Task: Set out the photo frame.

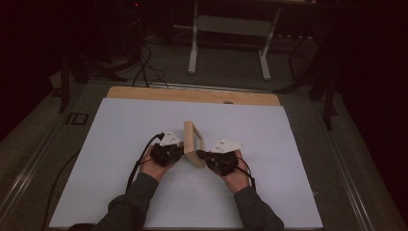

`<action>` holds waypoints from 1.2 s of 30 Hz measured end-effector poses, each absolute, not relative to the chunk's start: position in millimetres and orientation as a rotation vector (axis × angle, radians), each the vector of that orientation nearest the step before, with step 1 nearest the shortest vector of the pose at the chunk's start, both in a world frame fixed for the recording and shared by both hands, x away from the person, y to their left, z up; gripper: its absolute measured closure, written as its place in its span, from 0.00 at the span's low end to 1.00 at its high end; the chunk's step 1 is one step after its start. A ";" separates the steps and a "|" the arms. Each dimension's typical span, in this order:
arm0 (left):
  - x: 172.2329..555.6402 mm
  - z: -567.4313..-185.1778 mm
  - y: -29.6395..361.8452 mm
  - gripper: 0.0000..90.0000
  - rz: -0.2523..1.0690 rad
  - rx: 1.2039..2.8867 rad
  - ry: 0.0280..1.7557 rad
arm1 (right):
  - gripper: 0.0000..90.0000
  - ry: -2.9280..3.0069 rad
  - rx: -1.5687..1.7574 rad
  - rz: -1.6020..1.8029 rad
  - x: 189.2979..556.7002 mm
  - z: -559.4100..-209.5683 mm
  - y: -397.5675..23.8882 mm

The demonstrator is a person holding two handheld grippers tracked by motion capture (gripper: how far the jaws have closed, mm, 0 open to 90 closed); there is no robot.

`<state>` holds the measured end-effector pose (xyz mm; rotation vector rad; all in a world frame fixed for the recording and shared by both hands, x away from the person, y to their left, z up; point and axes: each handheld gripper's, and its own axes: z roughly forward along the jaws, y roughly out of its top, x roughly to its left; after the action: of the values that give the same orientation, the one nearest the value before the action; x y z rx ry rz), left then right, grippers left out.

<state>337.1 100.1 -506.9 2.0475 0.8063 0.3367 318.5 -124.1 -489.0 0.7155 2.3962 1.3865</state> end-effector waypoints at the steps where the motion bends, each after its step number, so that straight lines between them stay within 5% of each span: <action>1: 337.4 -507.1 100.0 1.00 0.337 2.047 0.806 | 1.00 2.397 0.717 1.387 318.4 -489.0 -123.6; 36: 344.0 -508.5 99.9 1.00 0.328 2.039 0.817 | 1.00 2.390 0.729 1.397 319.8 -489.8 -117.8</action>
<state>344.0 99.9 -508.5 2.0388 0.8167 0.3284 319.8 -117.8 -489.8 0.7287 2.3900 1.3974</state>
